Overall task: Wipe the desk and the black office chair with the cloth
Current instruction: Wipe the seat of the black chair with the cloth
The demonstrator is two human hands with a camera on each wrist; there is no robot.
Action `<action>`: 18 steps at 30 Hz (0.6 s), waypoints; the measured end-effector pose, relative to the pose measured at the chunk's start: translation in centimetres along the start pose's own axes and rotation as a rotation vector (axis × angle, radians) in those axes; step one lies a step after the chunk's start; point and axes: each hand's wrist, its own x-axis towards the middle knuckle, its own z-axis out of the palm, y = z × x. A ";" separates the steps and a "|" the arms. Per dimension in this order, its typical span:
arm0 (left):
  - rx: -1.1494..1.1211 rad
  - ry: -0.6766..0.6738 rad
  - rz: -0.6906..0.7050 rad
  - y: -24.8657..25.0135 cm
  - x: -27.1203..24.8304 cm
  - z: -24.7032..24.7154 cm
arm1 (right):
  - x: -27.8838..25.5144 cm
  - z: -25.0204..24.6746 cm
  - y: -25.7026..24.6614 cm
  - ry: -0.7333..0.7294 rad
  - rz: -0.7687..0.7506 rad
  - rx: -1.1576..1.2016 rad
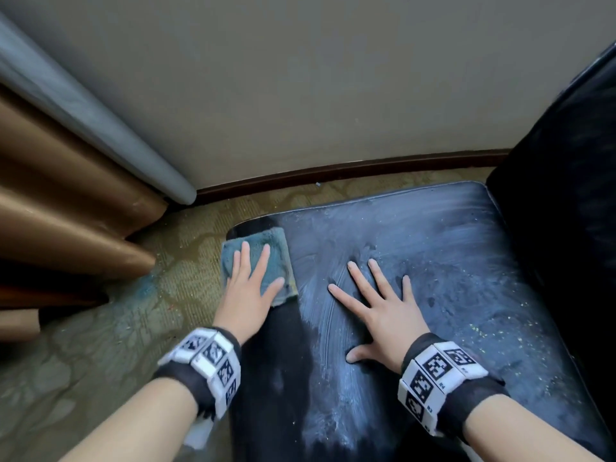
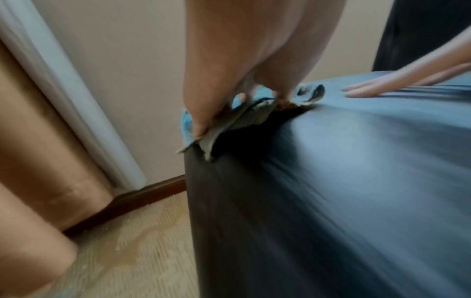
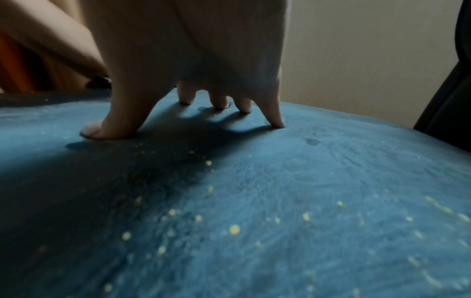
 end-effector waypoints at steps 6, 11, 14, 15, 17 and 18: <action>0.042 -0.010 -0.004 1.9 6.3 -2.6 | -0.2 -0.2 0.1 -0.073 0.061 0.050; 0.097 0.042 0.172 1.8 -2.7 1.6 | -0.4 -0.7 0.6 -0.122 0.033 0.032; 0.119 0.011 0.065 1.7 -5.1 2.4 | -0.3 -0.7 0.5 -0.143 0.026 0.034; 0.128 0.007 0.023 1.7 -4.0 2.1 | -0.4 -0.6 0.5 -0.150 0.017 0.018; 0.091 0.025 -0.056 2.1 0.0 0.8 | -0.5 -0.6 0.5 -0.149 0.003 0.003; 0.044 0.024 -0.090 2.3 2.3 -0.3 | -0.5 -0.5 0.6 -0.141 0.004 0.010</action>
